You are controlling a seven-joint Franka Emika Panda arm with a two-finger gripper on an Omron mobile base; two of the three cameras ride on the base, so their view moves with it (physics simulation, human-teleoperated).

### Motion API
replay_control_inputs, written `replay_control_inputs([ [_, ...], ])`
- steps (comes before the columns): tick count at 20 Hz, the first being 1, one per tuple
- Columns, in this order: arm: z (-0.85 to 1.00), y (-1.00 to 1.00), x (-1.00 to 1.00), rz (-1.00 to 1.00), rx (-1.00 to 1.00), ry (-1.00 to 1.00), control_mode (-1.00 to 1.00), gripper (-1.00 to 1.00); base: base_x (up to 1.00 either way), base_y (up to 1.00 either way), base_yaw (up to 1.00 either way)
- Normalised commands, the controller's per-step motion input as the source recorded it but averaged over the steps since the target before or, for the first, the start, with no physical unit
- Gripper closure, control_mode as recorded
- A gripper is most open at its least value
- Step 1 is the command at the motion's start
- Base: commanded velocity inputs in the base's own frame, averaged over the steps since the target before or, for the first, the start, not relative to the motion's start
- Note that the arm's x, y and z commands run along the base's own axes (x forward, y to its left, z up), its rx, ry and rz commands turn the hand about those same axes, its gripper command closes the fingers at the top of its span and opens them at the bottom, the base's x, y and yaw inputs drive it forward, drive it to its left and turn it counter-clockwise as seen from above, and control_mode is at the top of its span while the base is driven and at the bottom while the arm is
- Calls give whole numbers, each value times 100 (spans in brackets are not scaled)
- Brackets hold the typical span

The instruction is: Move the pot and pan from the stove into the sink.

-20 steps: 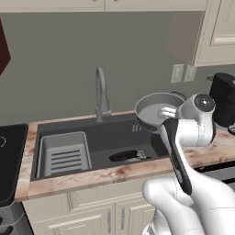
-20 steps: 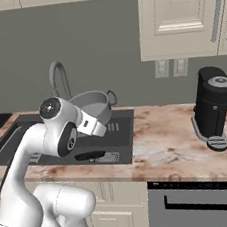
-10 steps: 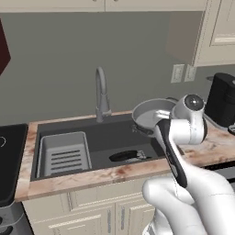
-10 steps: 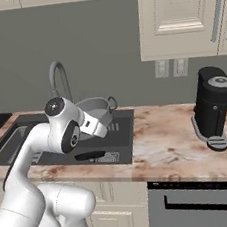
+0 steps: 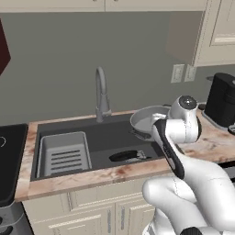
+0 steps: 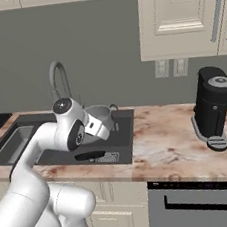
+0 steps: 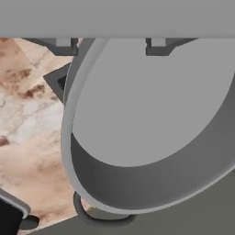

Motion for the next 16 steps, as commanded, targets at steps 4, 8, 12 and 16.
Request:
replay_control_inputs([
  [4, -24, 1, 24, 0, 2, 6, -100, 100, 0, 0, 0],
  [8, -26, 5, 27, 0, 2, 6, -100, 100, 0, 0, 0],
  [12, -25, 8, 27, 0, 3, 6, -100, 100, 0, 0, 0],
  [16, -30, 9, 22, 0, 5, 6, -100, 100, 0, 0, 0],
])
